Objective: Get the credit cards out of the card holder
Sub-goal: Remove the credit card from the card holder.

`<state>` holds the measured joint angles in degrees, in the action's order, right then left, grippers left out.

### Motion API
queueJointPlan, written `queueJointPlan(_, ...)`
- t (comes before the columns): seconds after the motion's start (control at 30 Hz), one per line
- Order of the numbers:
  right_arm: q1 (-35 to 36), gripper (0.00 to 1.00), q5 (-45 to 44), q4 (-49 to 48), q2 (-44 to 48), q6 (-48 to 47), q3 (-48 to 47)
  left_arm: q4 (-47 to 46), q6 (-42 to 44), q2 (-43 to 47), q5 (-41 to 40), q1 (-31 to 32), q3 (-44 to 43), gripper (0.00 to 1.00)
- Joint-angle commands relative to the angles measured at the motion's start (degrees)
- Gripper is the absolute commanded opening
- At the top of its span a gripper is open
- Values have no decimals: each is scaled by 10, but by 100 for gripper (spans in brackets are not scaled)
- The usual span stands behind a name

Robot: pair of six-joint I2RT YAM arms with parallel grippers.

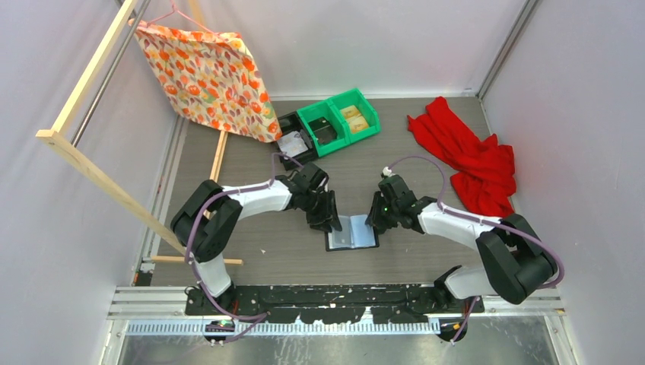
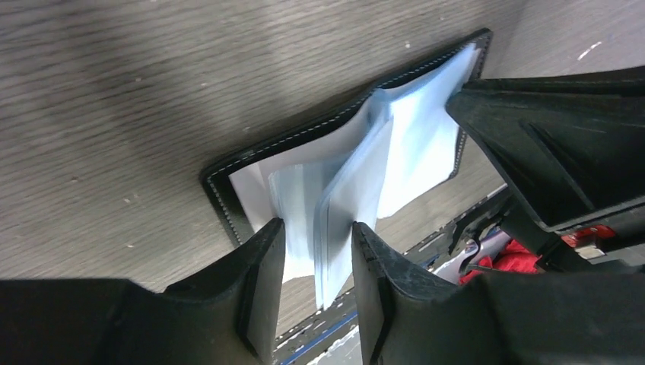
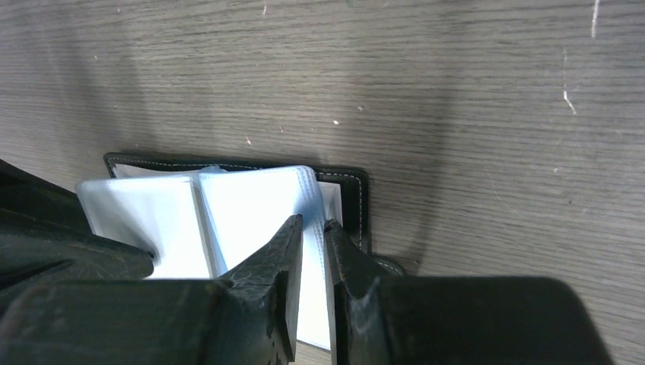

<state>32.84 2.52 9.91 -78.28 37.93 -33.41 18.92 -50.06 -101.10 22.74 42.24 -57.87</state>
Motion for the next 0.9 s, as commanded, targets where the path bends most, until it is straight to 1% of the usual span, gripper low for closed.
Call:
queueJointPlan(0.0,1,22,2,-17,-27,12,17,-33,10,12,37,8,-27,38)
queueJointPlan(0.17,1,22,21,-42,-29,23,26,-16,18,-1,69,25,-59,35)
queueJointPlan(0.37,1,24,19,-32,-11,31,29,-3,21,-1,53,36,-84,32)
queueJointPlan(0.47,1,27,12,-16,8,30,28,7,28,1,47,36,-89,32)
queueJointPlan(0.63,1,37,-1,14,50,27,26,32,41,-5,30,36,-94,31)
queueJointPlan(0.77,0,38,3,26,72,22,20,36,43,-3,19,36,-86,30)
queueJointPlan(0.87,1,39,21,23,64,15,13,39,44,2,9,36,-84,30)
